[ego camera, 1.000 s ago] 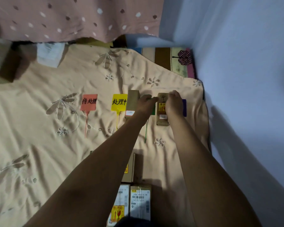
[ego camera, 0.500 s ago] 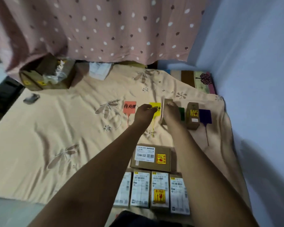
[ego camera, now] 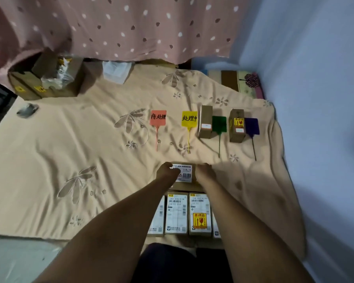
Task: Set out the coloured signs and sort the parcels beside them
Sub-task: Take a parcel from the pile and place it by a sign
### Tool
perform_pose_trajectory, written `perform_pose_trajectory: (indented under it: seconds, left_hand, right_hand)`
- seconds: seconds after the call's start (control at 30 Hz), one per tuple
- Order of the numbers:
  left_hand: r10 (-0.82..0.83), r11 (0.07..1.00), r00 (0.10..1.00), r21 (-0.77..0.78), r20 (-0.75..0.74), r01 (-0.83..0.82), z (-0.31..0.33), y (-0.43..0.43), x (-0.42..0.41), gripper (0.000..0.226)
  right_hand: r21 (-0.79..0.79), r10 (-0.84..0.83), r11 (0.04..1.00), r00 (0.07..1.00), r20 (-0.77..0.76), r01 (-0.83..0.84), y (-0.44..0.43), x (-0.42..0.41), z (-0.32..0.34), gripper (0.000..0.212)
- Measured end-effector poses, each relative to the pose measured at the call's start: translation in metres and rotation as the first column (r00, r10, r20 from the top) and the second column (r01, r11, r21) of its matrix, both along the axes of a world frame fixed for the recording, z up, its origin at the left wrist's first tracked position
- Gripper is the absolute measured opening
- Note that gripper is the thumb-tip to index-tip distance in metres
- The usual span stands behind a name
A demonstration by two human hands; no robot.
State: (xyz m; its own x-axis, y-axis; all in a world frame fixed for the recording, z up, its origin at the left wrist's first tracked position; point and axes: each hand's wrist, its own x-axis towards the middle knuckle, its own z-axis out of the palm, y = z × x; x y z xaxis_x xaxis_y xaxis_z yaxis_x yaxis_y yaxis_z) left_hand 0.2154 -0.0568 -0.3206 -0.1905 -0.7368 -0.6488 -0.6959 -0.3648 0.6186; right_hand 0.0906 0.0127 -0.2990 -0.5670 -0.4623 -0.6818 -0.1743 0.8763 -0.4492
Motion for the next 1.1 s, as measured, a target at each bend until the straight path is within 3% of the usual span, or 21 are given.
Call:
perform_pose_trajectory:
  seconds: [0.1,0.23,0.37,0.53,0.7,0.83,0.93,1.1]
  left_hand:
    - [-0.01,1.0,0.998,-0.012,0.058,0.01,-0.006,-0.003,0.002,0.04]
    - [-0.009,0.998,0.989,0.061,0.149,0.0,-0.022,-0.006,0.002,0.045]
    - [-0.036,0.994,0.99,0.103,0.136,0.022,-0.022,-0.008,-0.002,0.035]
    - [-0.029,1.0,0.988,-0.004,0.15,0.03,-0.008,-0.02,-0.004,0.051]
    - [0.045,0.997,0.998,-0.062,-0.033,-0.047,0.034,-0.044,-0.016,0.044]
    - [0.131,0.966,0.95,-0.178,-0.282,-0.186,0.089,-0.075,-0.026,0.059]
    - [0.125,0.9,0.9,-0.334,-0.418,-0.279,0.157,-0.093,-0.032,0.051]
    - [0.034,0.807,0.773,-0.439,-0.633,-0.395,0.257,-0.107,-0.025,0.042]
  right_hand:
    - [0.009,-0.126,0.992,0.99,0.056,0.126,0.005,-0.011,-0.016,0.045]
    - [0.039,-0.235,0.972,0.965,0.116,0.232,0.016,-0.02,-0.032,0.047]
    - [0.008,-0.281,0.958,0.938,0.202,0.286,0.022,-0.023,-0.035,0.044]
    - [-0.03,-0.287,0.957,0.957,0.03,0.288,0.01,-0.03,-0.009,0.048]
    - [-0.224,-0.358,0.915,0.932,-0.06,0.337,-0.015,-0.037,0.042,0.06]
    - [-0.482,-0.432,0.799,0.901,-0.042,0.36,-0.039,-0.039,0.1,0.056]
    - [-0.662,-0.463,0.657,0.886,0.024,0.361,-0.05,-0.036,0.148,0.058]
    - [-0.831,-0.532,0.38,0.831,0.163,0.407,-0.067,-0.024,0.219,0.061]
